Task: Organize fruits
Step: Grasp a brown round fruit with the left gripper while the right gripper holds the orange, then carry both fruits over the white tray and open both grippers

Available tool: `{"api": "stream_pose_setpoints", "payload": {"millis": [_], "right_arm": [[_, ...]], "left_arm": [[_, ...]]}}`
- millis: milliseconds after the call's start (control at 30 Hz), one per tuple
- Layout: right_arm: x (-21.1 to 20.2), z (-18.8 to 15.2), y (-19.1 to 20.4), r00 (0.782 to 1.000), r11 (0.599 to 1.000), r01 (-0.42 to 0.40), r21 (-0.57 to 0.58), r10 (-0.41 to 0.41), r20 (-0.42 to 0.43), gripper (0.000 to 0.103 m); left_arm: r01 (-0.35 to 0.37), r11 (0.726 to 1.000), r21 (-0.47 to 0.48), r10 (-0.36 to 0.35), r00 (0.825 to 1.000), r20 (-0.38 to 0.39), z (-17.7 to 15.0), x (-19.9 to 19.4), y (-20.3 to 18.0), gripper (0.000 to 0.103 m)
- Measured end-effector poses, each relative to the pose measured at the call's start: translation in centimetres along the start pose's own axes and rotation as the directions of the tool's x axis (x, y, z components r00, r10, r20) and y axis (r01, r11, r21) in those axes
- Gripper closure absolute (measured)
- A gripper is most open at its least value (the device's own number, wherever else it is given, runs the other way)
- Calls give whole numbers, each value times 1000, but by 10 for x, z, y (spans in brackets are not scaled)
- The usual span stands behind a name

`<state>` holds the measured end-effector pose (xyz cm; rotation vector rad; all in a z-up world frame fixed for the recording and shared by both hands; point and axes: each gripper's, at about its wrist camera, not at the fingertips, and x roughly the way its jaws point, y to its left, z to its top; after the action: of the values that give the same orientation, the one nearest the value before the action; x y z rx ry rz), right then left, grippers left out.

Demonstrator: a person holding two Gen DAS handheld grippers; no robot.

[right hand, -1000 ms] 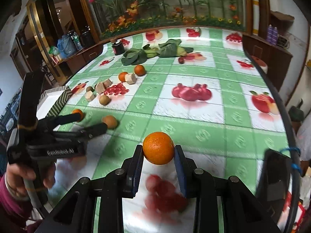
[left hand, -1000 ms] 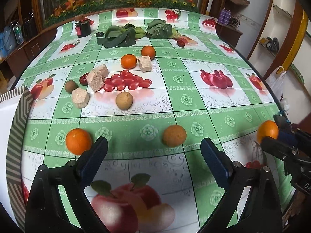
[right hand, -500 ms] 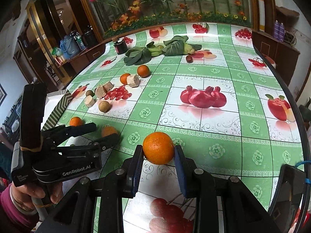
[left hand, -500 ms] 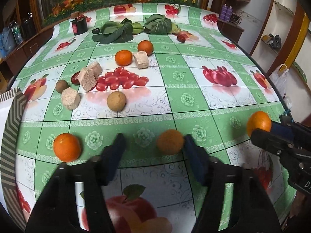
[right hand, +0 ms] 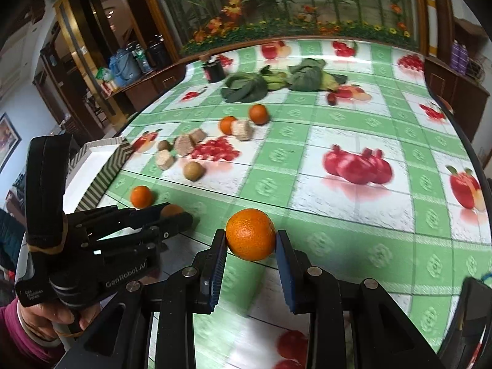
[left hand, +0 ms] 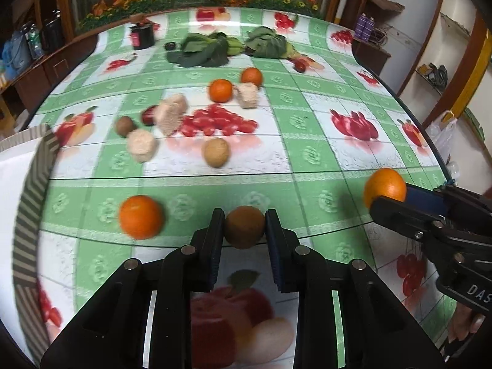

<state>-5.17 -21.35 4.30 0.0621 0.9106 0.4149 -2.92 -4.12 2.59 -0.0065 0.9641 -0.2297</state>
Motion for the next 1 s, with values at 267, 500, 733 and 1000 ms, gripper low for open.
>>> {"api": "stream_pose_setpoints", "payload": {"millis": [267, 500, 733, 1000], "right_arm": [[22, 26, 45, 997, 994, -73, -82, 71, -21, 72], [51, 50, 106, 987, 968, -155, -197, 145, -63, 72], [82, 78, 169, 971, 932, -238, -274, 222, -88, 72], [132, 110, 225, 953, 902, -300, -311, 271, -133, 72]], "left_arm": [[-47, 997, -58, 48, 999, 21, 7, -36, 44, 77], [-85, 986, -145, 88, 996, 15, 16, -73, 109, 77], [-177, 951, -252, 183, 983, 0, 28, -90, 193, 77], [-197, 912, -359, 189, 980, -59, 31, -62, 260, 77]]}}
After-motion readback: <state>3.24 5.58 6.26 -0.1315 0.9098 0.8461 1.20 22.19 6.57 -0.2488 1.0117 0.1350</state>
